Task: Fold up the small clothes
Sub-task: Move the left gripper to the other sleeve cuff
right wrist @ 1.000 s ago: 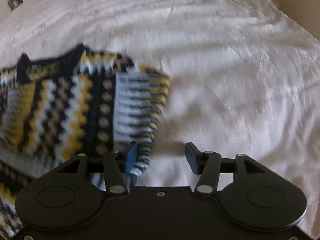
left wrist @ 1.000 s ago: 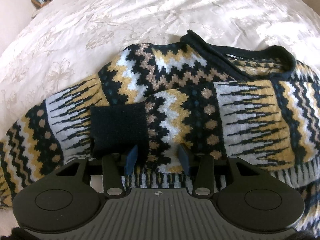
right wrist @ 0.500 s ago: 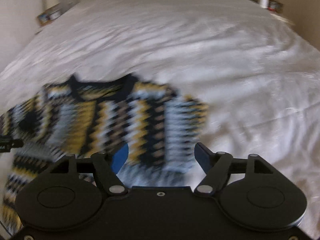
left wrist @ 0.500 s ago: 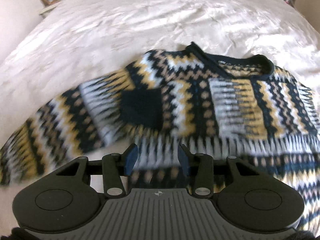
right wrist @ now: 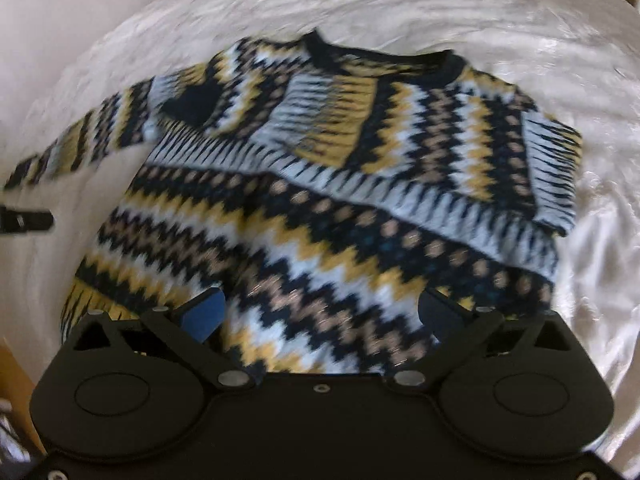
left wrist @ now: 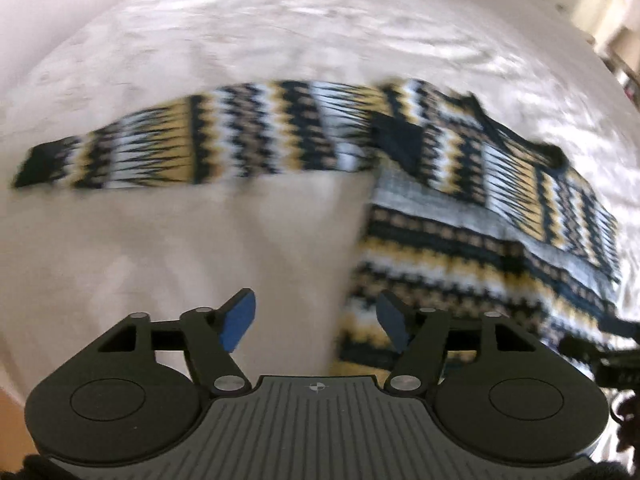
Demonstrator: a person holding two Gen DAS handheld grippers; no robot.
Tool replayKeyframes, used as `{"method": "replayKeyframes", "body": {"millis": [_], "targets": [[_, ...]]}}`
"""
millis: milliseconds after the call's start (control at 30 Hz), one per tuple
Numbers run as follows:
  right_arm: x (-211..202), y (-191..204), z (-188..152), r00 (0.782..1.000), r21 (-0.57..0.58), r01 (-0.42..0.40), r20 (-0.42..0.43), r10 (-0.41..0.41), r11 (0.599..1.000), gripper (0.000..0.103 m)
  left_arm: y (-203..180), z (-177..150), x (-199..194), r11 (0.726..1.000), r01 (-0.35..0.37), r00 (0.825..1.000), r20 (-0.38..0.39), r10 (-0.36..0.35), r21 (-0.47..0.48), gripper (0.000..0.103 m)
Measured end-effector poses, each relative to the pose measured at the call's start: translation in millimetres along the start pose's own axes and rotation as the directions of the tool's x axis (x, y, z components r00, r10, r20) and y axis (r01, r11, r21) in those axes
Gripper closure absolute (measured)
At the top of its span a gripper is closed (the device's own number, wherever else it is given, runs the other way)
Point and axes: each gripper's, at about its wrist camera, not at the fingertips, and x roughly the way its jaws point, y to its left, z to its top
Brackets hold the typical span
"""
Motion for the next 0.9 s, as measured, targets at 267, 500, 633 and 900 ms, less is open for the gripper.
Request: {"method": "replayKeyframes", "body": {"millis": [267, 500, 633, 900], "targets": [[-10.9, 31.9, 5.6, 0.999, 0.029, 0.021, 0.040, -0.022, 0.999, 0.001, 98.5, 21.9, 6.5, 0.989, -0.070, 0.995, 0.067, 0.079, -0.127, 0.027], [-9.9, 78.4, 11.7, 0.997, 0.072, 0.062, 0.033, -0.065, 0.995, 0.001, 186.0, 47.4, 23.3, 0.974, -0.088, 0.990, 0.093, 0.110, -0.209, 0.026], [-6.1, 109.7, 18.0, 0.996, 0.066, 0.080, 0.029, -0.082, 0.995, 0.001, 219.7, 58.8, 41.0, 0.969, -0.069, 0.992, 0.082, 0.091, -0.239, 0.026], [-1.9, 155.6, 36.8, 0.990, 0.085, 0.127, 0.044, -0.131, 0.988, 0.001, 252.7, 86.5, 89.8, 0.965, -0.007, 0.998, 0.062, 0.024, -0.261, 0.018]]}}
